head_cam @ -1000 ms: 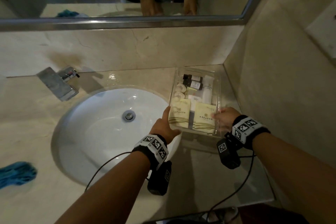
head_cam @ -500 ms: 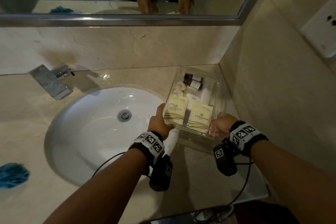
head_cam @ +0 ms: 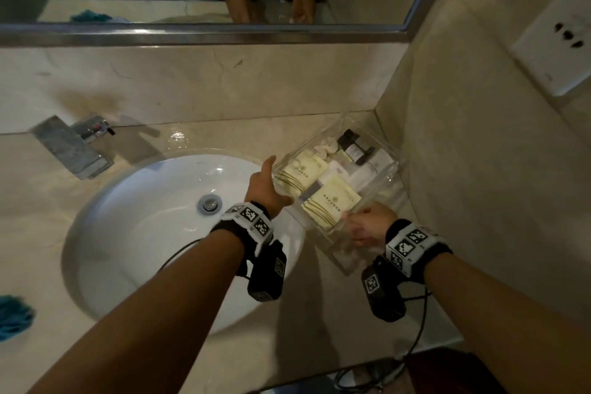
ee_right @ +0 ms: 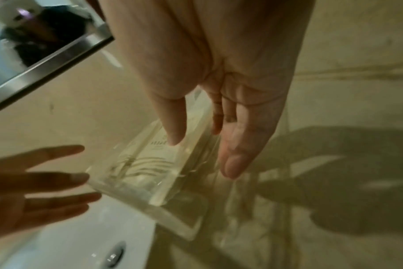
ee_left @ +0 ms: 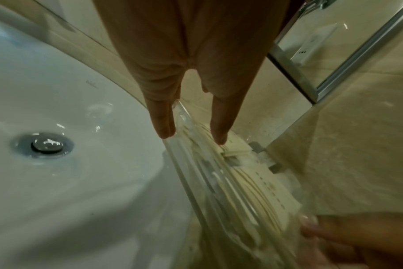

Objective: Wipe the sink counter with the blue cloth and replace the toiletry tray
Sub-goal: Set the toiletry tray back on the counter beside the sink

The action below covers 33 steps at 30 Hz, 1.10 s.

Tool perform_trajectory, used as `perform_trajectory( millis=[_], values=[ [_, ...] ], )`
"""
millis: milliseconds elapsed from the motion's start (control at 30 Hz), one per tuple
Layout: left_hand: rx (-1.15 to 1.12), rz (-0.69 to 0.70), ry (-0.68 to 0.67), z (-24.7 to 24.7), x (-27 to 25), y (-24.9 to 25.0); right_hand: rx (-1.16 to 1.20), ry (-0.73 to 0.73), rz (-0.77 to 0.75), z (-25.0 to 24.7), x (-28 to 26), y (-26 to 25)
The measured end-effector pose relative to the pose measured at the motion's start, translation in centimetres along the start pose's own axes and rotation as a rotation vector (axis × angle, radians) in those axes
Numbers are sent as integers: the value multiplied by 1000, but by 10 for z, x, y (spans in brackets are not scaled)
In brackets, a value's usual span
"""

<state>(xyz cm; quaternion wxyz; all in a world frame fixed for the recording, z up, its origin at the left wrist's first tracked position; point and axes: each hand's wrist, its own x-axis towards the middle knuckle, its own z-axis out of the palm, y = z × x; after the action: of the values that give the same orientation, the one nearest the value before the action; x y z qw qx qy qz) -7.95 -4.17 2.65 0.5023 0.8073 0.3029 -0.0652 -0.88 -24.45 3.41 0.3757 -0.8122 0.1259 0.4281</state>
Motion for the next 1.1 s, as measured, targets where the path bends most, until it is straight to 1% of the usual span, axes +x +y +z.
perform_trajectory(
  millis=[67, 100, 200, 267, 300, 333, 367, 400, 467, 533, 700, 767, 933, 1100],
  values=[
    [-92, -55, -1, 10, -8, -3, -253, 178, -94, -12, 7, 2],
    [-130, -93, -6, 16, -13, -4, -324, 241, -143, -17, 8, 2],
    [-197, -162, -45, 37, -27, -4, -542, 333, -356, -27, 9, -1],
    [-224, -166, -53, 49, -32, -1, -781, 338, -551, -33, 9, -5],
    [-223, -166, -46, 53, -33, 1, -911, 309, -639, -36, 11, -6],
    [-223, -173, -37, 55, -33, 2, -1021, 252, -710, -39, 13, -8],
    [-222, -185, -29, 57, -32, 4, -1081, 183, -743, -42, 15, -8],
    [-218, -194, -22, 59, -31, 6, -1101, 126, -751, -44, 16, -9],
    [-192, -208, -12, 59, -27, 8, -1140, 102, -785, -49, 20, -9],
    [-171, -208, -4, 57, -20, 9, -1211, 117, -803, -49, 25, -8],
    [-134, -175, 0, 43, 3, 7, -1266, 192, -809, -40, 32, -14],
    [-131, -170, 0, 37, 11, 6, -1268, 206, -800, -39, 33, -19],
    [-114, -133, 1, 24, 31, 10, -1245, 189, -762, -42, 39, -31],
    [-194, -120, 2, 19, 45, 8, -1203, 186, -691, -37, 44, -36]
  ],
)
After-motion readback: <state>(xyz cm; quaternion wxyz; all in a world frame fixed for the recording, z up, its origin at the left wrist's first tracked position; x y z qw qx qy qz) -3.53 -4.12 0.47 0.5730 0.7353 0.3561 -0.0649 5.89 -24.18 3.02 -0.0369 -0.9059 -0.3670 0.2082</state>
